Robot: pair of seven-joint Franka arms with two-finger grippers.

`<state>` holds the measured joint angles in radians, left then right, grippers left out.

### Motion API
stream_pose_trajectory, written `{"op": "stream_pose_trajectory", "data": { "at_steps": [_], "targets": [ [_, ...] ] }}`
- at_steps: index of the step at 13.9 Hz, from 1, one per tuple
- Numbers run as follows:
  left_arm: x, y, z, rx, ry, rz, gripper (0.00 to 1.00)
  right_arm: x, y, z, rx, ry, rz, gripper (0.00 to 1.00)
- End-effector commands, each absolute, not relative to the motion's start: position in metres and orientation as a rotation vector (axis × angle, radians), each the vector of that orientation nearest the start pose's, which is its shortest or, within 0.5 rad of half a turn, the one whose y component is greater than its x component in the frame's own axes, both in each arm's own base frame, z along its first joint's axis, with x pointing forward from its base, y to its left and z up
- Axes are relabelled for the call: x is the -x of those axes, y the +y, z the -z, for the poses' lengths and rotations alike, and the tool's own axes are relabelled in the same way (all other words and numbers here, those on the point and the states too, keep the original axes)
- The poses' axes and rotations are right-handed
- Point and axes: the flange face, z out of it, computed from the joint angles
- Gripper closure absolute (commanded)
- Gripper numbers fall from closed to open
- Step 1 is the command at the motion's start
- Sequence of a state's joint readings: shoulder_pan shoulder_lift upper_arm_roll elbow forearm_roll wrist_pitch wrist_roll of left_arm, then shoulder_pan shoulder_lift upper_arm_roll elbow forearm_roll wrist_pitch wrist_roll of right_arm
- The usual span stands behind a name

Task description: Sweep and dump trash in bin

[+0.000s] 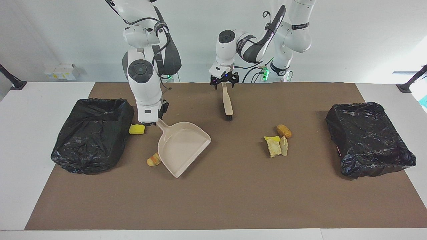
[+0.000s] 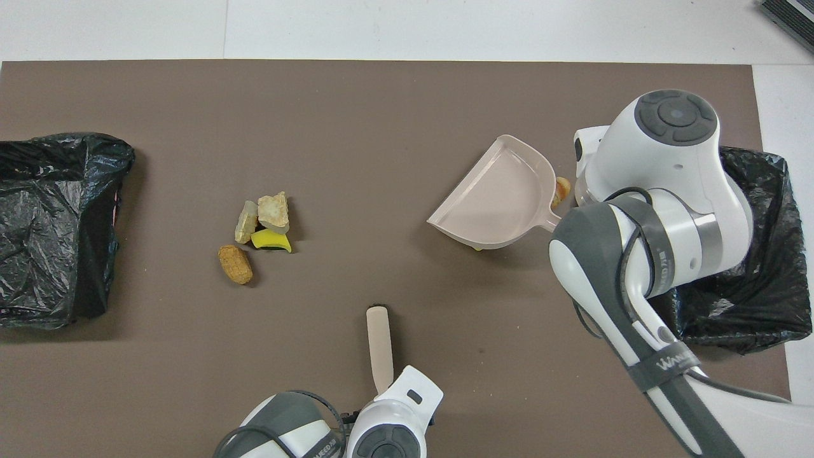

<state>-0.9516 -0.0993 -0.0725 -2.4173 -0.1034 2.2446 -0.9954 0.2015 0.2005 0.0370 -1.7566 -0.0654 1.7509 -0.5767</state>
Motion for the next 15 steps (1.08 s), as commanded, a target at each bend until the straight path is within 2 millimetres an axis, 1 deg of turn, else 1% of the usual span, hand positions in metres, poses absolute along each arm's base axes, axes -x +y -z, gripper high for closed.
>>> {"op": "stream_pose_trajectory", "data": {
  "at_steps": [1, 2, 3, 4, 7, 8, 9, 12, 13, 14, 15],
  "targets": [
    [-0.225, -0.395, -0.344, 3.129, -0.063, -0.145, 0.17, -0.571, 0.13, -0.441, 2.871, -1.321, -0.303, 1.0],
    [-0.224, -0.395, -0.343, 3.127, -0.048, -0.148, 0.41, -0.571, 0.13, -0.441, 2.871, -1.321, -0.303, 1.0],
    [-0.222, -0.394, -0.344, 3.122, -0.042, -0.153, 0.88, -0.571, 0.13, -0.442, 2.869, -1.325, -0.301, 1.0],
    [-0.222, -0.394, -0.345, 3.123, -0.044, -0.152, 1.0, -0.571, 0.13, -0.442, 2.867, -1.33, -0.301, 1.0],
    [-0.223, -0.395, -0.346, 3.117, -0.03, -0.162, 1.0, -0.571, 0.13, -0.441, 2.867, -1.329, -0.304, 1.0],
    [-0.223, -0.394, -0.348, 3.108, -0.021, -0.172, 1.0, -0.571, 0.13, -0.441, 2.868, -1.327, -0.304, 1.0],
    [-0.225, -0.394, -0.354, 3.109, -0.024, -0.173, 1.0, -0.571, 0.131, -0.441, 2.866, -1.332, -0.304, 1.0],
    [-0.24, -0.394, -0.383, 3.089, -0.019, -0.21, 1.0, -0.569, 0.141, -0.442, 2.855, -1.368, -0.295, 1.0],
    [-0.248, -0.389, -0.4, 3.088, -0.01, -0.218, 1.0, -0.569, 0.145, -0.443, 2.851, -1.386, -0.276, 1.0],
    [-0.257, -0.38, -0.413, 3.085, -0.011, -0.23, 1.0, -0.57, 0.149, -0.443, 2.836, -1.427, -0.251, 1.0],
    [-0.265, -0.369, -0.425, 3.083, -0.024, -0.238, 1.0, -0.57, 0.158, -0.441, 2.791, -1.51, -0.239, 1.0]
  ]
}}
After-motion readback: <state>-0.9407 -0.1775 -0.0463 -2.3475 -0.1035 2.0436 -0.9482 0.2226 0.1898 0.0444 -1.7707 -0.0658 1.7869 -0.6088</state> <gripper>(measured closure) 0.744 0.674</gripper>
